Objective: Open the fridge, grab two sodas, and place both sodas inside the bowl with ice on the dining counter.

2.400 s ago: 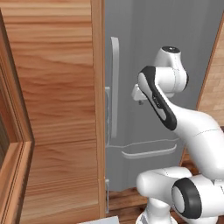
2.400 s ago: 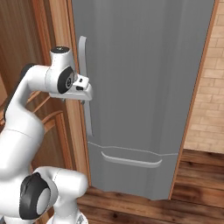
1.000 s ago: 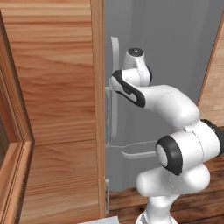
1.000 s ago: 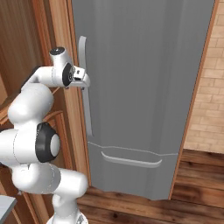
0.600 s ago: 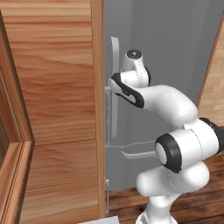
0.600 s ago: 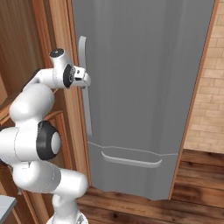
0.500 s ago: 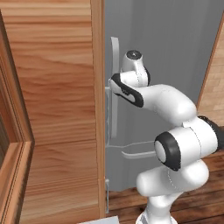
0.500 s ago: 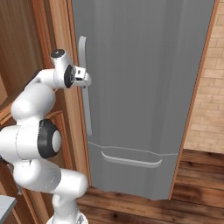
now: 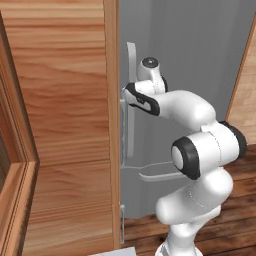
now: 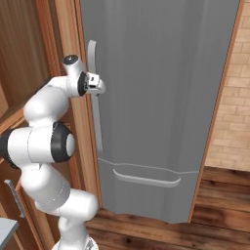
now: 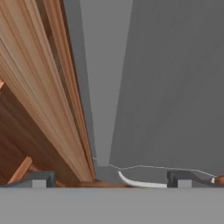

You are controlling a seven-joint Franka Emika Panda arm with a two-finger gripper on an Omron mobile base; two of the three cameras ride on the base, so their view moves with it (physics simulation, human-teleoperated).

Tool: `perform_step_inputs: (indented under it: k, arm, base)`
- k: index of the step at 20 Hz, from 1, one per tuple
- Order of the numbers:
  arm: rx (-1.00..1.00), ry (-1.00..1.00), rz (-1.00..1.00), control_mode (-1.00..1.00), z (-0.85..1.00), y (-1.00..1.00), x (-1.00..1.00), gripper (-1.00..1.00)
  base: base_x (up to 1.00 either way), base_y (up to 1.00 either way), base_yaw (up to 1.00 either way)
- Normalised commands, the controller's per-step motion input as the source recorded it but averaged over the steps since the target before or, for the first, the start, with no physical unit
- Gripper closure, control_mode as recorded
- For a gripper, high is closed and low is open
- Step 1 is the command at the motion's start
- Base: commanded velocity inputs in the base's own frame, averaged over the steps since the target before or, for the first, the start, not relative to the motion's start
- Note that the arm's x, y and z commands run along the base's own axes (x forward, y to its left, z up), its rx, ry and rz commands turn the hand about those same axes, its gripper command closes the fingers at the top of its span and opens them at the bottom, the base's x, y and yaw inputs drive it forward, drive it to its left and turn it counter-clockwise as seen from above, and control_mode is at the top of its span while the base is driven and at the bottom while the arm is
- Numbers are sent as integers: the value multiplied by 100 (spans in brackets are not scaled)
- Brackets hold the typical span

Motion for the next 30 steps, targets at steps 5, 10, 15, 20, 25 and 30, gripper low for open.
perform_step_inputs:
  k: [5, 10, 15, 20, 25, 30]
  arm:
    - [0, -3, 0, -100, -14, 6, 27, -100]
    - [0, -7, 1, -100, -20, 0, 15, -100]
    - [0, -8, 1, -100, -19, 0, 18, -100]
    - [0, -5, 0, -100, -11, 4, 28, -100]
    - [0, -1, 0, -100, -2, 10, 35, -100]
    - [0, 0, 0, -100, 0, 16, 37, -100]
  base:
    - [0, 0, 0]
    - [0, 0, 0]
    - [0, 0, 0]
    - [0, 0, 0]
    - [0, 0, 0]
    - [0, 0, 0]
